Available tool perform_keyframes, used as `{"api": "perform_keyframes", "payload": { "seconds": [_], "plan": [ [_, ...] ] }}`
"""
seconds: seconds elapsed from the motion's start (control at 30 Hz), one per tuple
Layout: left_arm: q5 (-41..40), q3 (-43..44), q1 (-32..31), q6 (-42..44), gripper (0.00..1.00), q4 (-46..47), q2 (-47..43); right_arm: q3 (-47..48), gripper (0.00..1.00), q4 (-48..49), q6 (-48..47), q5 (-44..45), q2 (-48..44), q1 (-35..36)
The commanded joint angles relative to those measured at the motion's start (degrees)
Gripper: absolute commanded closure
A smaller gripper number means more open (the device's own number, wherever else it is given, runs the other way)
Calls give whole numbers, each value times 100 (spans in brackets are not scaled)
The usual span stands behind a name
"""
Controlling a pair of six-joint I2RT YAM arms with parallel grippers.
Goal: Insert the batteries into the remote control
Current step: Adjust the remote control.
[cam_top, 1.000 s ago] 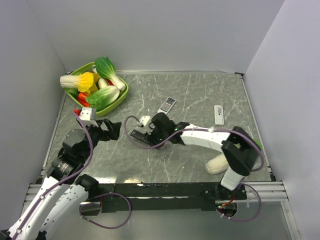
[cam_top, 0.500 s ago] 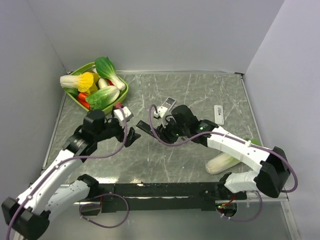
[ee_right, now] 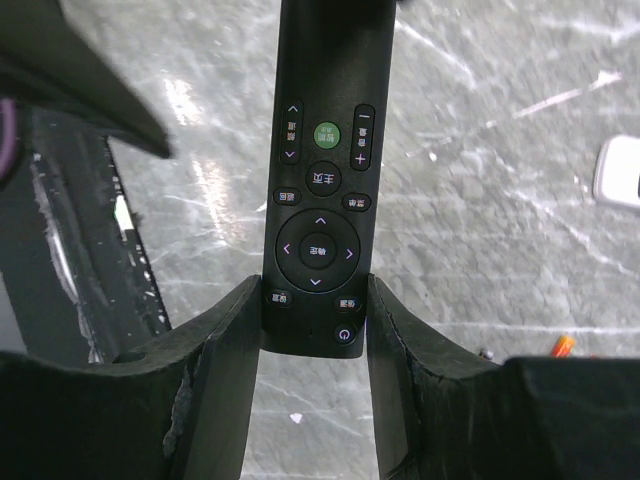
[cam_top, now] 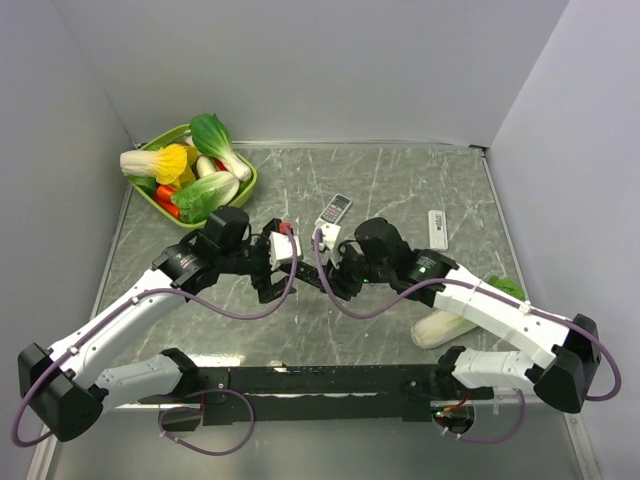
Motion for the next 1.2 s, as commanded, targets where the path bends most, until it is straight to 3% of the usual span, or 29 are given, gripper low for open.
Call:
{"api": "perform_keyframes", "payload": {
  "seconds": [0.0, 0.4, 0.6, 0.77, 0.87, 0.93, 1.17],
  "plan": [
    [184, 198, -34, 576, 1, -131, 2, -140, 100, 190, -298, -350, -484, 107],
    [552, 391, -34, 840, 3, -597, 266, -202, 100, 260, -500, -606, -642, 247],
    [860, 488, -34, 761, 19, -685, 459, -193, 100, 243, -518, -641, -590, 265],
    [1054, 462, -52, 655, 40, -712, 591, -211, 100, 269, -518, -641, -511, 274],
    [1115, 418, -52, 559, 58, -642, 565, -237, 88, 330, -439, -597, -493, 274],
    [1203, 365, -52, 524, 67, -589, 504, -254, 74, 383, -334, -536, -546, 265],
    [1239, -486, -26, -494, 82, 746, -6, -500, 28, 848, 79, -359, -1143, 134]
  ]
}}
